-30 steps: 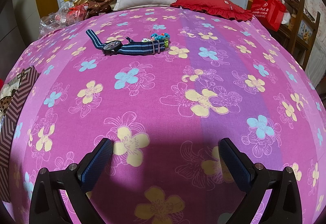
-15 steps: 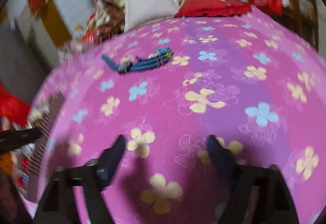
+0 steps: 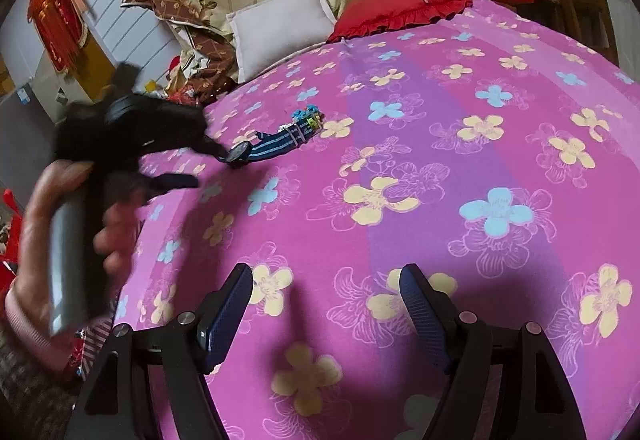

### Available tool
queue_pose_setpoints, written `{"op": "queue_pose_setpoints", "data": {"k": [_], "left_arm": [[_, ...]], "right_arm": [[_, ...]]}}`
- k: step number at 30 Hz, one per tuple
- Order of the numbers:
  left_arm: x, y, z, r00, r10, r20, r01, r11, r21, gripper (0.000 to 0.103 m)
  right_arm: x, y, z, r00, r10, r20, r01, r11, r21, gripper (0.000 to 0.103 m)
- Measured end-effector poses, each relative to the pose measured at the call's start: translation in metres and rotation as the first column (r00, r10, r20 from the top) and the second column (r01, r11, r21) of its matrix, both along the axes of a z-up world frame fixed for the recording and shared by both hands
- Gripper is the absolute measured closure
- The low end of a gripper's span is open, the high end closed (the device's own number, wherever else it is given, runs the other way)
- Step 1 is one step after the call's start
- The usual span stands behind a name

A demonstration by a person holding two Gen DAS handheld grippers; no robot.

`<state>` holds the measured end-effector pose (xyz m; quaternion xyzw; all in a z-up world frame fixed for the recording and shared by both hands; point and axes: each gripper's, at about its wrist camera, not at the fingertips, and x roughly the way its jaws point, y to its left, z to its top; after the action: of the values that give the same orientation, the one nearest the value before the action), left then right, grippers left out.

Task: Organize jewelry
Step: 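Move left tool to the blue-striped watch and grasp it, then lift the watch with left tool while right tool grasps multicolor beaded charm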

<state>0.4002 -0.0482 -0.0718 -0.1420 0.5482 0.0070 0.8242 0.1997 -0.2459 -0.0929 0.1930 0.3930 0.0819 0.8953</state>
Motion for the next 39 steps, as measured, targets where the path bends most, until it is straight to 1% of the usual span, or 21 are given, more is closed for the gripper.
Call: {"op": "queue_pose_setpoints", "data": {"k": [2,4,6,8,11,14,15,16,17,19,23,29,32,34,36,39], "left_arm": [[0.009,-0.004,-0.006,1.0,0.009,-0.012,-0.009,1.0,-0.015,0.054],[0.016,-0.007,-0.01,1.0,0.023,-0.015,-0.024,0.998,-0.054,0.054],[0.021,-0.011,-0.01,0.999,0.032,0.005,-0.032,0.998,-0.048,0.049],[0.024,-0.018,-0.01,1.0,0.017,0.018,-0.017,1.0,-0.01,0.046],[0.029,-0.031,-0.012,1.0,-0.006,0.024,0.004,0.997,0.083,0.043],[0.031,-0.046,-0.015,0.999,-0.027,0.02,0.022,0.98,0.196,0.041],[0.03,-0.047,-0.014,0.999,-0.024,0.028,0.018,0.979,0.204,0.041],[0.029,-0.046,-0.015,0.999,-0.021,0.027,0.014,0.979,0.205,0.043],[0.028,-0.045,-0.016,1.0,-0.018,0.019,0.013,0.977,0.215,0.05],[0.023,-0.045,-0.015,0.998,-0.05,0.032,0.041,0.971,0.235,0.063],[0.009,-0.043,-0.014,0.993,-0.113,0.018,0.104,0.956,0.273,0.063],[-0.051,-0.014,-0.013,0.977,-0.213,0.02,0.198,0.934,0.298,0.063],[-0.097,0.006,-0.013,0.965,-0.263,0.024,0.244,0.925,0.292,0.063],[-0.12,0.017,-0.014,0.961,-0.276,0.032,0.258,0.929,0.267,0.063],[-0.143,0.029,-0.014,0.958,-0.281,0.048,0.263,0.935,0.236,0.062],[-0.161,0.04,-0.014,0.958,-0.278,0.07,0.258,0.942,0.214,0.062]], "right_arm": [[0.0,-0.001,0.0,1.0,-0.001,0.001,0.001,1.0,0.012,0.029],[0.0,-0.001,-0.001,1.0,0.004,0.001,-0.004,1.0,0.017,0.029],[-0.001,-0.001,-0.001,1.0,0.009,0.002,-0.009,1.0,0.017,0.029],[0.0,-0.001,-0.001,1.0,0.012,0.003,-0.012,1.0,0.02,0.029],[0.0,-0.001,-0.001,1.0,0.01,0.003,-0.01,1.0,0.024,0.029],[0.0,-0.001,-0.001,1.0,0.011,0.003,-0.011,1.0,0.025,0.029],[0.0,-0.001,-0.001,1.0,0.01,0.004,-0.01,1.0,0.026,0.029],[-0.001,-0.001,0.0,1.0,0.01,0.004,-0.01,1.0,0.028,0.029],[-0.001,-0.002,0.0,1.0,0.01,0.005,-0.01,1.0,0.028,0.029],[-0.001,-0.002,0.0,1.0,0.01,0.005,-0.01,1.0,0.028,0.029],[-0.002,0.0,0.0,1.0,0.014,0.007,-0.015,1.0,0.018,0.029],[0.0,0.009,0.0,0.998,0.064,0.013,-0.065,0.998,0.01,0.029],[-0.002,0.014,0.001,0.996,0.086,0.031,-0.087,0.996,0.005,0.029],[-0.004,0.017,0.003,0.994,0.095,0.047,-0.095,0.995,0.003,0.029],[-0.003,0.017,0.002,0.995,0.092,0.044,-0.092,0.996,0.002,0.029],[-0.001,0.007,-0.002,0.999,0.034,0.019,-0.034,0.999,0.019,0.029]]}}
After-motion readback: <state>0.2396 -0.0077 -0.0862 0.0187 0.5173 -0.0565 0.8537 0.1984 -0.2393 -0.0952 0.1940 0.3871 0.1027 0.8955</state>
